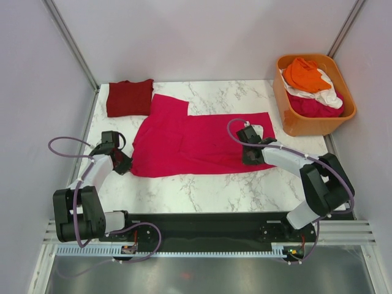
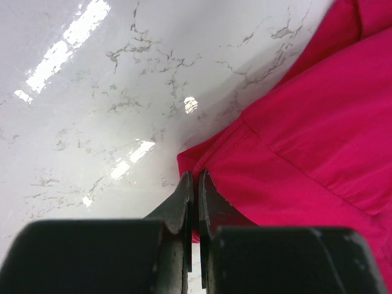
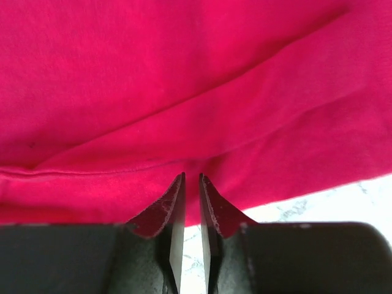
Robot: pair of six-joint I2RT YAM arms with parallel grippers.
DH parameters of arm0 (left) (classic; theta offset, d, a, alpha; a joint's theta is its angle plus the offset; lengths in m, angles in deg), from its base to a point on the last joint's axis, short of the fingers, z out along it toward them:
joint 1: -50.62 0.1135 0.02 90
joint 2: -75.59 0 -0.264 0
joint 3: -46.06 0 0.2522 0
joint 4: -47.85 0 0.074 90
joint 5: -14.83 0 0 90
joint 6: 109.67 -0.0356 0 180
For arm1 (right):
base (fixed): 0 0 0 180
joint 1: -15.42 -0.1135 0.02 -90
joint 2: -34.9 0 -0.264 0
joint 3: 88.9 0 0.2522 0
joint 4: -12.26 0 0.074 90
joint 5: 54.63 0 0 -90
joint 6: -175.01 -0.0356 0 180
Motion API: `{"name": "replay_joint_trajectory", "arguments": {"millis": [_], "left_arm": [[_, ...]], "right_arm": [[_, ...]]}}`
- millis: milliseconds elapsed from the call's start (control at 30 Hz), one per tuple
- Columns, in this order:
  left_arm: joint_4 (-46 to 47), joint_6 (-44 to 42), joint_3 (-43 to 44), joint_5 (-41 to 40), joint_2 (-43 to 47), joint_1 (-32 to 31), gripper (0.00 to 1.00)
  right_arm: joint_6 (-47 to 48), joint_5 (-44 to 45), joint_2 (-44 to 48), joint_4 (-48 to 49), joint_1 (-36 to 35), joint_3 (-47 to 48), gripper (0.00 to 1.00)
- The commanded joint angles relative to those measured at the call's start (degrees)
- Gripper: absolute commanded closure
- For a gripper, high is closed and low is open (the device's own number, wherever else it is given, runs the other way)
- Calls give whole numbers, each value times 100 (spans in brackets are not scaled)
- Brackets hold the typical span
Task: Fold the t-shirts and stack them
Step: Fold the tshirt
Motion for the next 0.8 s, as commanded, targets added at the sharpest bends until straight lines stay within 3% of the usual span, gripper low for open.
{"name": "replay_joint_trajectory", "arguments": {"millis": [0,267,533,767], "left_arm": [[-40,-57,2,-52,85,13,98],[-48,-57,-33,-88,111,13,98],[-40,-57,-50,-96,147,13,98],[-40,-57,-50,-96,129,4,98]], "right_arm": [[-27,-279,-254,257,-12,21,79],[184,-112,-737,503,216,381,79],[149,-665,-1660,548,1008,1697,83],[141,-903,-1177,354,990,2288,76]]}}
